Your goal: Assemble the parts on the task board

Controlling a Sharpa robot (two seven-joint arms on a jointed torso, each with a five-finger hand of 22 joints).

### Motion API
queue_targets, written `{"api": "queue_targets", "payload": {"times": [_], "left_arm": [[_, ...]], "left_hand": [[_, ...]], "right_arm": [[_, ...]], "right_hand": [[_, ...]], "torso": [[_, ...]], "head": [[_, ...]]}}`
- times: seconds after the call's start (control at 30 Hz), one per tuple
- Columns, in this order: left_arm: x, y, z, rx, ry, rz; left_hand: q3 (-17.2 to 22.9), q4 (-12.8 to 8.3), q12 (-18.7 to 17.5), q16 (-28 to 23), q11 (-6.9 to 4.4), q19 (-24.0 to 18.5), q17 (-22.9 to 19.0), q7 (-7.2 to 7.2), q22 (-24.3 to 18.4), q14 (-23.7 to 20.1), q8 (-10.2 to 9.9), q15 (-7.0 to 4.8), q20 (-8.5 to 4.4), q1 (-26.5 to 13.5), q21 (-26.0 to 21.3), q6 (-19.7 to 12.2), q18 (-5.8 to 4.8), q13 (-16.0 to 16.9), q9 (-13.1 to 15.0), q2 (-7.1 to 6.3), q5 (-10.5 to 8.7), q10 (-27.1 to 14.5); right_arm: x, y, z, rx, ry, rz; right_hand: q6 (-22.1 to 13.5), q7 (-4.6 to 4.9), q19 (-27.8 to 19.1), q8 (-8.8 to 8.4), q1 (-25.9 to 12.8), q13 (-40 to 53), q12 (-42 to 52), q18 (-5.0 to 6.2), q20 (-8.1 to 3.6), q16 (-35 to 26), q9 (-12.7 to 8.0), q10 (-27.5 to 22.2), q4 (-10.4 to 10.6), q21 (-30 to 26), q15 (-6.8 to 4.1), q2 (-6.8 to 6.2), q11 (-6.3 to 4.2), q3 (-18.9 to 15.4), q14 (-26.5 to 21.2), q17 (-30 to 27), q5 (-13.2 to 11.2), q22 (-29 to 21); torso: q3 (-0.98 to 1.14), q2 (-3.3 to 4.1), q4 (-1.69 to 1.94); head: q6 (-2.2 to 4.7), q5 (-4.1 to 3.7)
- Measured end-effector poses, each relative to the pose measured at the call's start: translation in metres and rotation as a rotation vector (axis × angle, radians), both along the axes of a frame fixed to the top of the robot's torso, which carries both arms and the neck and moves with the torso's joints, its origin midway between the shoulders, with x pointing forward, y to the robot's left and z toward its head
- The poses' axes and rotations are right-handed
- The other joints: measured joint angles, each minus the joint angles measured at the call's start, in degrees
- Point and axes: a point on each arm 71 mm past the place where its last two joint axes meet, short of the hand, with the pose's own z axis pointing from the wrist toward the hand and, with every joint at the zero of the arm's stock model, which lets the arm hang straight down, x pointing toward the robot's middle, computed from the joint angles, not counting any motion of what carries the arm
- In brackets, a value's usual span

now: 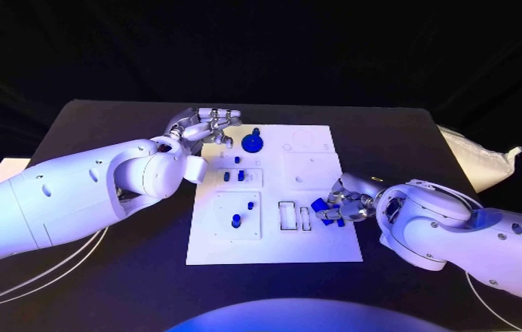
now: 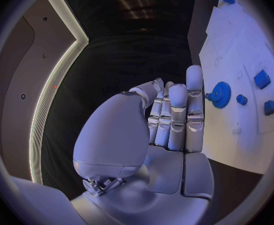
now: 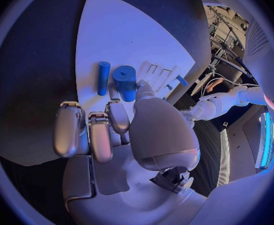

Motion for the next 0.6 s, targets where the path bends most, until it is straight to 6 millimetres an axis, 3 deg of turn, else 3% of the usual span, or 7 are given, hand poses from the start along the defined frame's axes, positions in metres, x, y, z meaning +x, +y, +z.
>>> {"api": "queue_targets", "payload": {"times": [0.2, 0.5, 0.6], "left_arm": [[-0.0002, 0.0, -0.0001, 0.0, 0.001, -0.001], [-0.0004, 0.0003, -0.0002, 0.0, 0.003, -0.002], [-0.0005, 0.0003, -0.0002, 0.0, 0.003, -0.002]], "left_hand": [[-0.16, -0.16, 0.41, 0.0, 0.0, 0.0, 0.0, 0.0, -0.06, 0.0, 0.0, 0.0, 0.0, -0.2, 0.0, 0.0, 0.0, 0.05, 0.0, 0.2, 0.0, 0.0], [-0.16, -0.16, 0.41, 0.0, 0.0, 0.0, 0.0, 0.0, -0.05, 0.0, 0.0, 0.0, 0.0, -0.2, 0.0, 0.0, 0.0, 0.05, 0.0, 0.2, 0.0, 0.0], [-0.16, -0.16, 0.41, 0.0, 0.0, 0.0, 0.0, 0.0, -0.05, 0.0, 0.0, 0.0, 0.0, -0.2, 0.0, 0.0, 0.0, 0.05, 0.0, 0.2, 0.0, 0.0]], "right_arm": [[0.0022, 0.0058, -0.0018, 0.013, -0.002, 0.003], [0.0031, 0.0083, -0.0027, 0.028, -0.006, 0.002], [0.0031, 0.0078, -0.0028, 0.033, -0.008, -0.002]], "right_hand": [[0.77, 0.03, 0.0, 0.6, 0.67, 0.6, 0.0, 0.0, 0.0, 0.0, 0.3, -0.03, -0.18, 0.0, -0.18, 0.67, -0.04, 0.17, -0.15, 0.0, -0.01, 0.12], [2.63, -0.79, 0.22, 0.69, 1.51, 1.57, 0.0, 0.0, -0.22, 0.0, 0.83, -0.1, -1.32, 0.22, -0.78, 1.51, -0.1, 1.32, -0.08, -0.01, -0.26, 0.37], [3.43, -1.18, 0.42, 0.72, 1.51, 1.57, 0.0, 0.0, -0.43, 0.0, 1.24, -0.1, -2.01, 0.22, -1.15, 1.51, -0.1, 2.01, -0.08, 0.0, -1.51, 0.42]], "torso": [[-0.01, 0.02, 0.02], [-0.01, 0.05, -0.05], [0.03, 0.06, -0.06]], "head": [[0.03, 0.15], [0.08, 0.19], [0.09, 0.19]]}}
